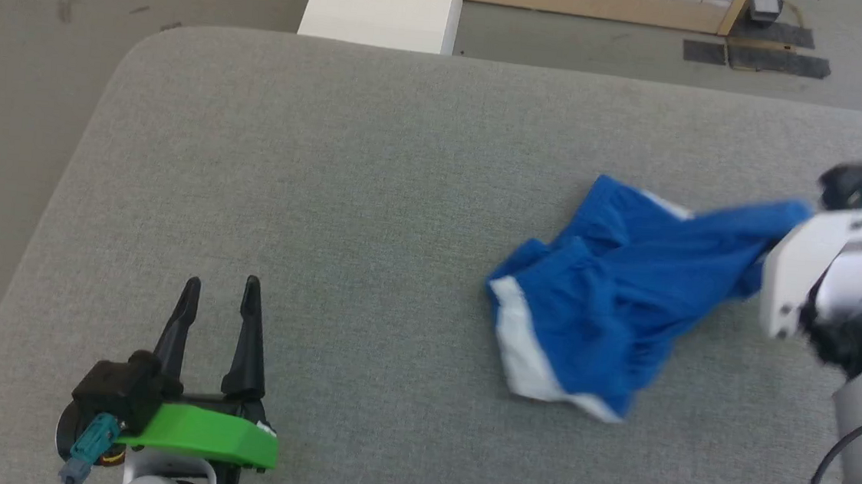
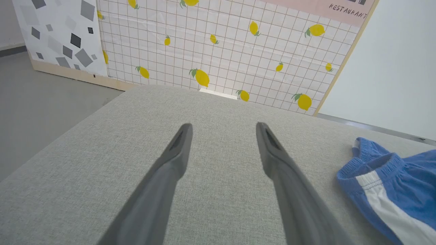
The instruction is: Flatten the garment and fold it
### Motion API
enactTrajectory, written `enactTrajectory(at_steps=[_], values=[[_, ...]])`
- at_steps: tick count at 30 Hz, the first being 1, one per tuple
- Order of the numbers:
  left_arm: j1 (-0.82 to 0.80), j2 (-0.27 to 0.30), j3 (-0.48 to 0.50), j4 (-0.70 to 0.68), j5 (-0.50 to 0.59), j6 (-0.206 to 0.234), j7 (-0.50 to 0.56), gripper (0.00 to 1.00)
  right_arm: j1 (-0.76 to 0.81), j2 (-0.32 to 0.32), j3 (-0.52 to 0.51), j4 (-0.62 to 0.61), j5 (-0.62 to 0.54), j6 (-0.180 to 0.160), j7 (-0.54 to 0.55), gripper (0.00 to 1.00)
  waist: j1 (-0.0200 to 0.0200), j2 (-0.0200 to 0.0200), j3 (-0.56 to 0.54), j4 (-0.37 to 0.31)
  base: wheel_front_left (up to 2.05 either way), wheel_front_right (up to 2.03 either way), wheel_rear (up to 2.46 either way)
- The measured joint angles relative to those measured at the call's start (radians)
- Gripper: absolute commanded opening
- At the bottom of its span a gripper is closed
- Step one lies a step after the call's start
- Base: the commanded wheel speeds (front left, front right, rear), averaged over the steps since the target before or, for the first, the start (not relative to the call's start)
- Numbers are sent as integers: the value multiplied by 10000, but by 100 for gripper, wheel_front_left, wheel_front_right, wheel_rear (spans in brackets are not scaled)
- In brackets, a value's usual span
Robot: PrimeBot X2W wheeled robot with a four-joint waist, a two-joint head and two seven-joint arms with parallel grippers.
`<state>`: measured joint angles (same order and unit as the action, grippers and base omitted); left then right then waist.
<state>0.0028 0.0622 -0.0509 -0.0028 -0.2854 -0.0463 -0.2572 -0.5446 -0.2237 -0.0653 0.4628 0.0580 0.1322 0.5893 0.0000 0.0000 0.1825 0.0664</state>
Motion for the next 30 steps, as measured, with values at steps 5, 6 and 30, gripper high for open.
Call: enactTrajectory(at_steps=[5, 6, 30], values=[[-209, -27, -29, 104, 15, -71, 0, 100, -1418, 153, -1166, 656, -936, 0, -1402, 0, 0, 0, 294, 106, 0, 0, 0], [-243, -33, -36, 134, 15, -77, 0, 100, -1646, 213, -1384, 802, -1221, 0, -1837, 0, 0, 0, 354, 131, 0, 0, 0], [49, -88, -291, 591, -144, -230, -2, 100, 1323, 1645, -2274, -1461, 410, -2, -6604, 100, 0, 0, -750, -408, 0, 0, 0]])
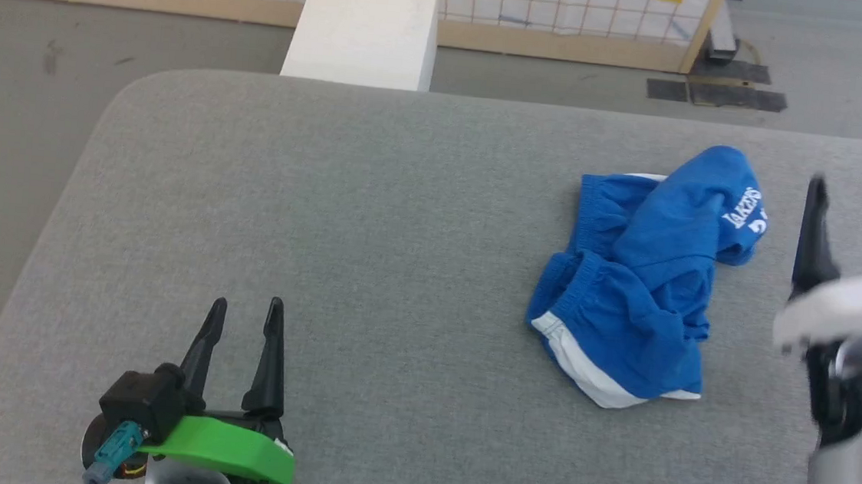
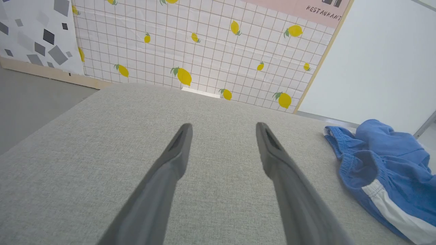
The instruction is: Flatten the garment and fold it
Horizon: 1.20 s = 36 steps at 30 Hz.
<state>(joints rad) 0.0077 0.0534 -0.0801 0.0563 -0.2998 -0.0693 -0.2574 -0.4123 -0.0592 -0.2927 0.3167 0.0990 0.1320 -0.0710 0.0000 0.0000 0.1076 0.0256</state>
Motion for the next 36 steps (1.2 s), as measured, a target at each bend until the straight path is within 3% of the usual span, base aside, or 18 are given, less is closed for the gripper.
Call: enactTrajectory(at_steps=[6, 13, 17, 23, 26, 30, 31, 32, 33, 36], values=[[-55, -6, -477, 286, -470, -4, -6, 100, 2712, 71, 391, -589, 1473, 0, -40, 100, 0, 0, -373, -515, 0, 0, 0], [-732, -10, -1319, 965, -1124, 12, 623, 100, 3219, 81, 732, -706, 1824, 0, -82, 100, -1, 0, -481, -1046, 0, 0, 0], [-2333, -23, -2220, 1519, -1461, 6, 2000, 100, 3205, 81, 794, -874, 1829, 0, -38, 100, 0, 0, -307, -1283, 0, 0, 0], [-5207, -42, -4163, 3001, -2044, -27, 5436, 100, 3027, 82, 901, -832, 1992, 0, 48, 100, -1, 0, 182, -1602, 0, 0, 0], [-5919, -59, -4842, 3766, -2132, 92, 7024, 100, 2974, 79, 965, -696, 2121, 0, -8, 100, 0, 0, 456, -1779, 0, 0, 0], [-6495, -50, -5306, 4617, -2036, 90, 8101, 100, 2834, 81, 953, -420, 2188, 0, -267, 100, 0, 0, 1001, -2117, 0, 0, 0], [-6497, -46, -5325, 4684, -2036, 84, 8077, 69, 2818, 81, 932, -382, 2186, 0, -297, 100, 0, 0, 1081, -2171, 0, 0, 0], [-6496, -44, -5342, 4721, -2036, 75, 7963, 69, 2804, 81, 911, -360, 2184, 0, -324, 100, 0, 0, 1139, -2207, 0, 0, 0], [-6497, -50, -5325, 4752, -2088, 48, 7823, 0, 2783, 81, 876, -332, 2178, 0, -355, 100, 0, 0, 1205, -2243, 0, 0, 0], [-6500, -50, -5311, 4790, -2357, -92, 7507, 0, 2699, 77, 734, -249, 2104, 0, -410, 100, 0, 0, 1323, -2260, 0, 0, 0]])
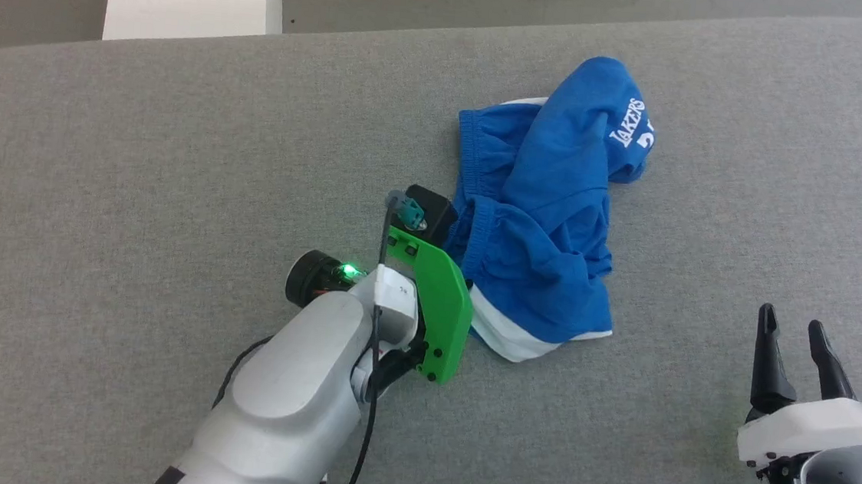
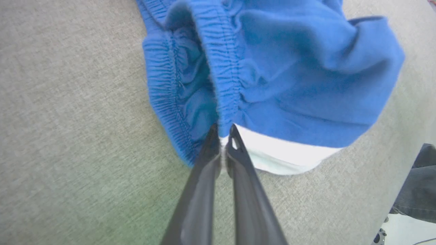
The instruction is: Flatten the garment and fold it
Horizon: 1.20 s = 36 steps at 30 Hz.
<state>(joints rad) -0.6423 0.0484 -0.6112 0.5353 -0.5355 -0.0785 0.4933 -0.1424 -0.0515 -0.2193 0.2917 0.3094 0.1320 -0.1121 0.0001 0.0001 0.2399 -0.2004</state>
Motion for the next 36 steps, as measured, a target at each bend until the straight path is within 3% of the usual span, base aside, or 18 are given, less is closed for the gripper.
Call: enactTrajectory(at_steps=[6, 10, 13, 19, 23, 24, 25, 26, 31, 36], values=[[-174, -23, 614, -430, -809, 140, -1266, 0, -20, 0, 6, 111, -192, 0, 6, 100, 0, 0, -38, 340, 0, 0, 0], [-304, 71, 1651, -686, -1273, 849, -2215, 0, -22, 2, 132, 128, -290, 0, 94, 100, 0, 0, -241, 728, 0, 0, 0], [-87, 560, 2602, -815, -1521, 1430, -2761, 0, -19, 4, 230, 123, -351, 0, 201, 100, 0, 0, -450, 1017, 0, 0, 0], [2088, 1808, 4723, -1296, -2429, 2729, -3467, 0, 35, 6, 353, 25, -458, 0, 431, 100, 0, 0, -858, 1615, 0, 0, 0], [3555, 1941, 5231, -1549, -2890, 3103, -3277, 0, 117, 8, 420, -86, -456, 0, 562, 100, -1, 0, -1006, 1984, 0, 0, 0], [3794, 1864, 5277, -1672, -3053, 3106, -3241, 9, 141, 10, 443, -119, -458, 0, 598, 100, 0, 0, -1030, 2076, 0, 0, 0], [3934, 1756, 5333, -1852, -3202, 3064, -3252, 88, 153, 8, 466, -138, -458, 0, 614, 100, -1, 0, -1052, 2161, 0, 0, 0], [3986, 1657, 5375, -2061, -3289, 2953, -3358, 100, 153, 8, 497, -161, -456, 0, 652, 100, -1, 0, -1072, 2238, 0, 0, 0], [4178, 1699, 5451, -3202, -3147, 2452, -4284, 100, 151, 10, 871, -244, -460, 0, 869, 100, -1, 0, -1191, 2367, 0, 0, 0], [5366, 2023, 5482, -4328, -1670, 2470, -6583, 100, 128, 6, 1344, -380, -470, 0, 1358, 100, -1, 0, -1203, 2352, 0, 0, 0]])
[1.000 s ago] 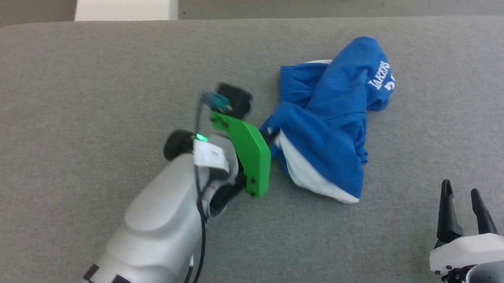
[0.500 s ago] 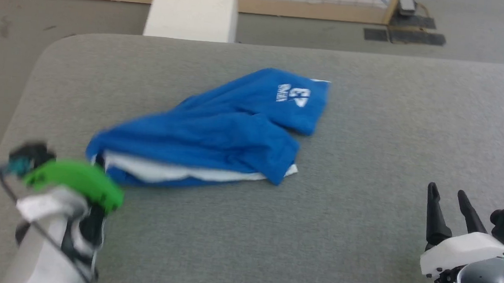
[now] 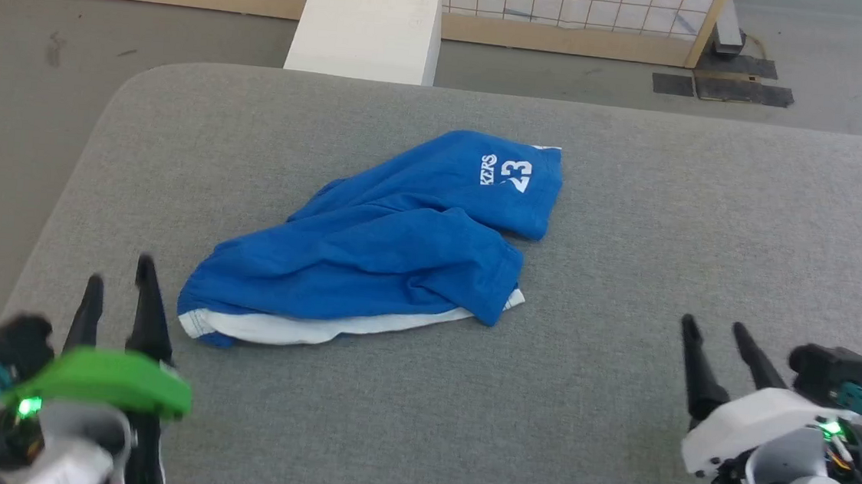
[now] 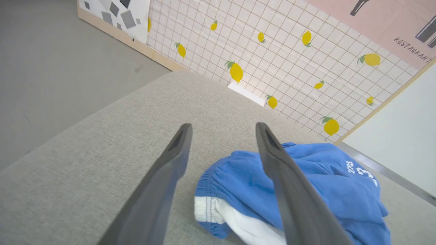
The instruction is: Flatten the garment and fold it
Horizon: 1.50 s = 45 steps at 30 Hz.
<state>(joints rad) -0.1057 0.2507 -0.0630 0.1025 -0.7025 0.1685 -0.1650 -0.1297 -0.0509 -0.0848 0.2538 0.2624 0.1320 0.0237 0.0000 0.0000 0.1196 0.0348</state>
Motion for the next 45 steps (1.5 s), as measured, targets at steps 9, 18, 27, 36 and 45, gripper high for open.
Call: enactTrajectory(at_steps=[9, 18, 27, 36, 45], values=[[1297, -439, -146, -685, 1998, 54, -882, 100, -645, -2, 1492, -90, -681, 0, 2121, 100, 0, 0, 117, 328, 0, 0, 0], [1221, -1273, 176, -940, 2928, -552, -920, 100, -3066, 21, 3028, 1329, -2023, 0, 4596, 100, 0, 0, 516, 674, 0, 0, 0], [919, -1680, 470, -773, 3233, -1091, -920, 100, -4046, 17, 3670, 2871, -2491, 0, 5277, 100, 0, 0, 990, 996, 0, 0, 0], [661, -1894, 715, -575, 3359, -1379, -920, 100, -4479, 2, 4176, 3634, -2274, -2, 4334, 100, 0, 0, 1322, 1149, 0, 0, 0], [636, -1950, 802, -320, 3498, -1603, -922, 100, -4714, 29, 4638, 4100, -1425, 0, 3593, 0, 0, 0, 1328, 978, 0, 0, 0]])
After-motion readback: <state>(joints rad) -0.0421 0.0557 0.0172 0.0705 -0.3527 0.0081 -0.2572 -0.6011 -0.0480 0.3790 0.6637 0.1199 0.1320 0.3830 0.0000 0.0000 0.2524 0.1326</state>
